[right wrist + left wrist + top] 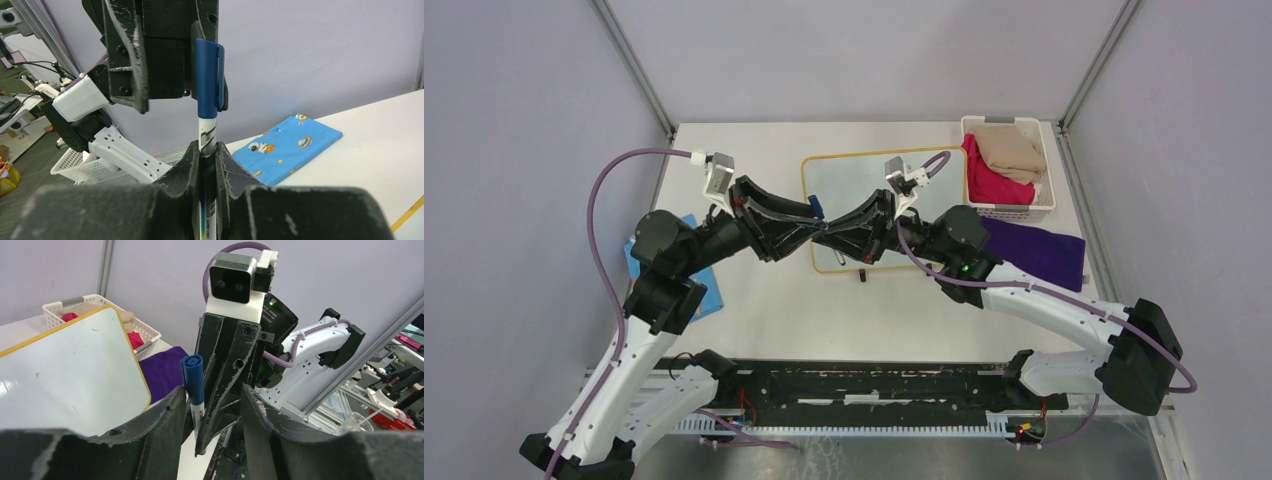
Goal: Write a sentence on the whiteboard
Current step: Open the whiteboard marker at the center of the board.
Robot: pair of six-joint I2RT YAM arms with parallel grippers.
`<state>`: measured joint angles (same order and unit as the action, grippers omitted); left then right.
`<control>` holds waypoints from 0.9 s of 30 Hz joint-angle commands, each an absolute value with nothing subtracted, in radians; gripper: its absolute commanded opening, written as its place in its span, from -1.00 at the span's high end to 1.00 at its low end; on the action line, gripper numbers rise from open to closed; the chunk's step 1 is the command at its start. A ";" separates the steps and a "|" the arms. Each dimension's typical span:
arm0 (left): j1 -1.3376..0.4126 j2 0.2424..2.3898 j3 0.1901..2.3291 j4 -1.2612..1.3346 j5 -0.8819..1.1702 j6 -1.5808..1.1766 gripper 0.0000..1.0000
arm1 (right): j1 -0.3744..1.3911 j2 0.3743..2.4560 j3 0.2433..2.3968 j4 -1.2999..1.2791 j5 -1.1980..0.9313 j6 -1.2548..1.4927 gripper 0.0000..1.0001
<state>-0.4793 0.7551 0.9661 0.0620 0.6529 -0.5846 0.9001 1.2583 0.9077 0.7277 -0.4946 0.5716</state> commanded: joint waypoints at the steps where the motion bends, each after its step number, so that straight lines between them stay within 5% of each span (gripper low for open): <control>1: -0.482 0.771 0.997 0.114 0.653 -0.580 0.01 | 0.896 1.227 0.903 0.794 -0.514 0.576 1.00; 7: -0.482 0.786 0.998 0.140 0.657 -0.597 0.35 | 0.896 1.223 0.894 0.794 -0.522 0.575 1.00; 16: -0.482 0.796 0.997 0.163 0.642 -0.612 0.38 | 0.896 1.220 0.886 0.786 -0.528 0.566 1.00; 21: -0.482 0.793 0.993 0.167 0.637 -0.610 0.95 | 0.895 1.211 0.872 0.770 -0.523 0.551 1.00; 27: -0.482 0.751 0.968 0.114 0.517 -0.585 0.96 | 0.894 1.173 0.827 0.707 -0.491 0.501 1.00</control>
